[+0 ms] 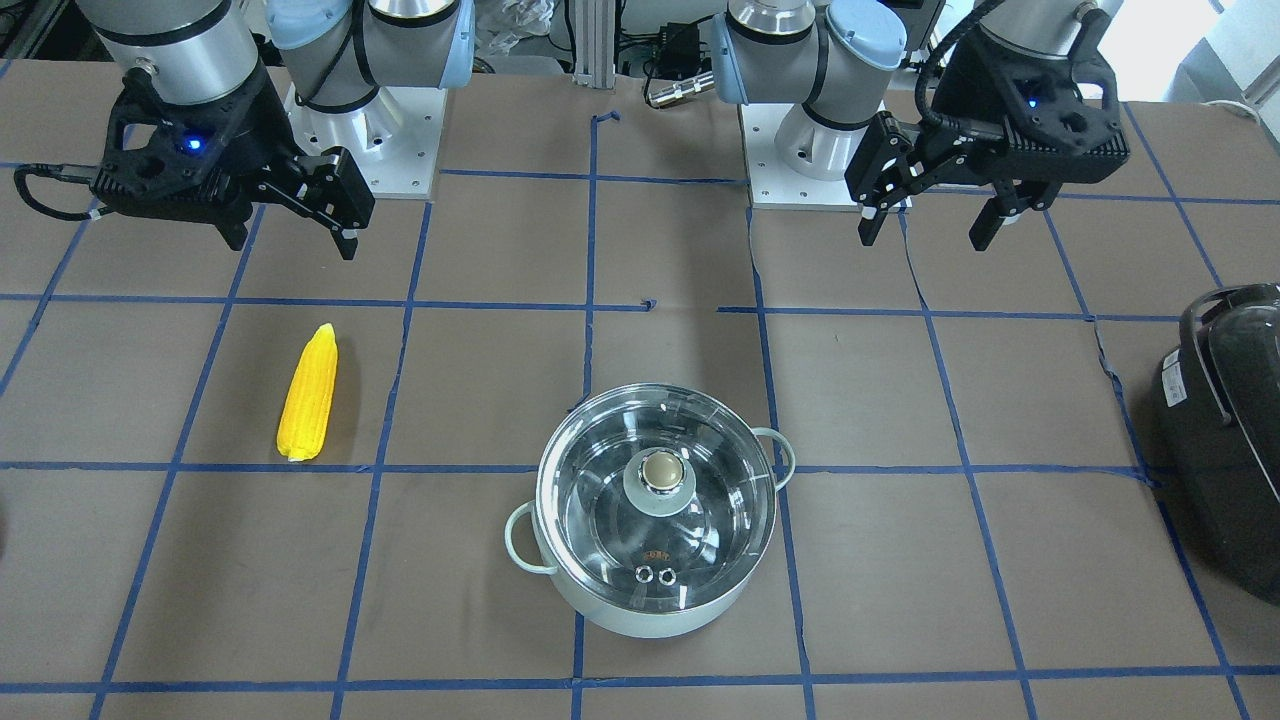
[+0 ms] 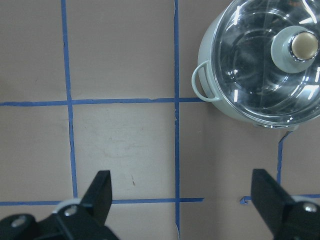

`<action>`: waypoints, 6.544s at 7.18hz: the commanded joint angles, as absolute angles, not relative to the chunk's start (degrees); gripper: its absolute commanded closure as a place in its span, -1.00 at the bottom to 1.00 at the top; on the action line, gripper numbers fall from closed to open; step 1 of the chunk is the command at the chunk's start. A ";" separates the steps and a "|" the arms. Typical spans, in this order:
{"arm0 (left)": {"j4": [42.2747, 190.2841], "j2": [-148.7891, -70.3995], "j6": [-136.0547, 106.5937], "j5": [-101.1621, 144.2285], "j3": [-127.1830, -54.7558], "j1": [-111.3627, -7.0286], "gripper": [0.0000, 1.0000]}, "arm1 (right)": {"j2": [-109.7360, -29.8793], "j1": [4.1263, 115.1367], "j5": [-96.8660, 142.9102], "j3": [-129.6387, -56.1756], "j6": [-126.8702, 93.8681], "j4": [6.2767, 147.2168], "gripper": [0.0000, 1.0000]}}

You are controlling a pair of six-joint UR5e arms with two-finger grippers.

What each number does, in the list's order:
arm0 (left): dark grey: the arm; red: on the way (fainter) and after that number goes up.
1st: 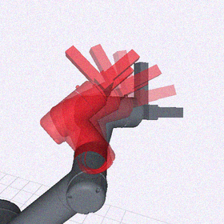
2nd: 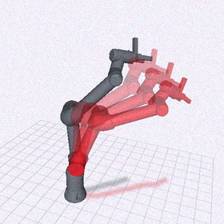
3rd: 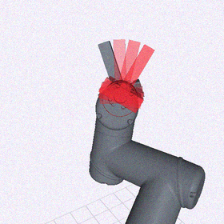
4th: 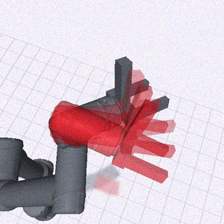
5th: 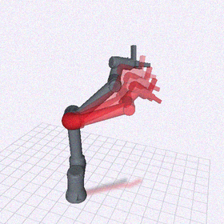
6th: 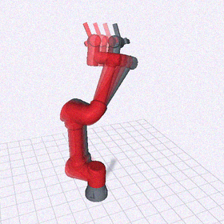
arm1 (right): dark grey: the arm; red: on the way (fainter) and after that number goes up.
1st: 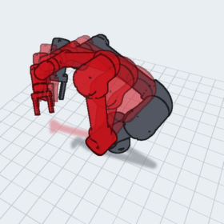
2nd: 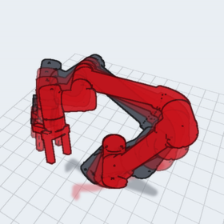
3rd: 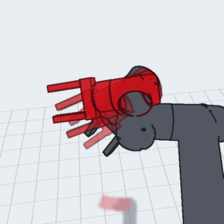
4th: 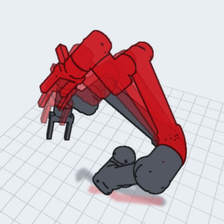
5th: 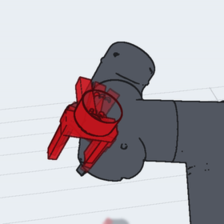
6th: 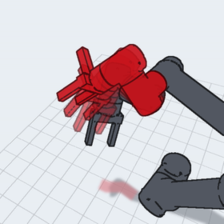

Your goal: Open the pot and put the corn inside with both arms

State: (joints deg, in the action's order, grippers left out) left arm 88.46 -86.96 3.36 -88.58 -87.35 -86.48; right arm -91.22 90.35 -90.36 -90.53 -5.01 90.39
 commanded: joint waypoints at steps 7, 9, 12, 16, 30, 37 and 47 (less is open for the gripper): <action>88.42 -86.40 3.34 -88.77 -88.07 -86.48 -1.00 | -91.14 90.44 -90.35 -90.97 -5.01 90.35 -1.00; 88.42 -86.57 3.25 -88.77 -88.15 -86.48 -1.00 | -91.14 90.44 -90.44 -90.88 -5.01 89.83 -1.00; 87.37 -87.18 3.43 -89.03 -87.89 -86.48 -1.00 | -91.23 90.44 -90.35 -90.97 -5.01 89.74 -1.00; 78.20 -91.90 -1.81 -87.55 -86.67 -88.49 -0.96 | -91.23 90.44 -90.26 -90.97 -5.01 89.65 -1.00; 68.38 -116.12 -17.58 -88.24 -79.10 -104.68 -0.50 | -86.50 75.67 -93.25 -112.81 10.82 117.88 -1.00; 68.02 -115.06 -17.49 -88.16 -79.46 -104.33 0.89 | -77.26 79.37 -88.59 -123.31 11.86 136.85 -1.00; 56.31 -110.56 15.12 -87.36 -96.37 -67.77 1.00 | -77.52 80.85 -91.15 -110.54 9.76 129.17 1.00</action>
State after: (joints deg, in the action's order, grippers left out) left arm 65.58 -109.27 13.64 -87.42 -90.04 -69.06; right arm -77.16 79.82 -91.33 -117.16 10.16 134.38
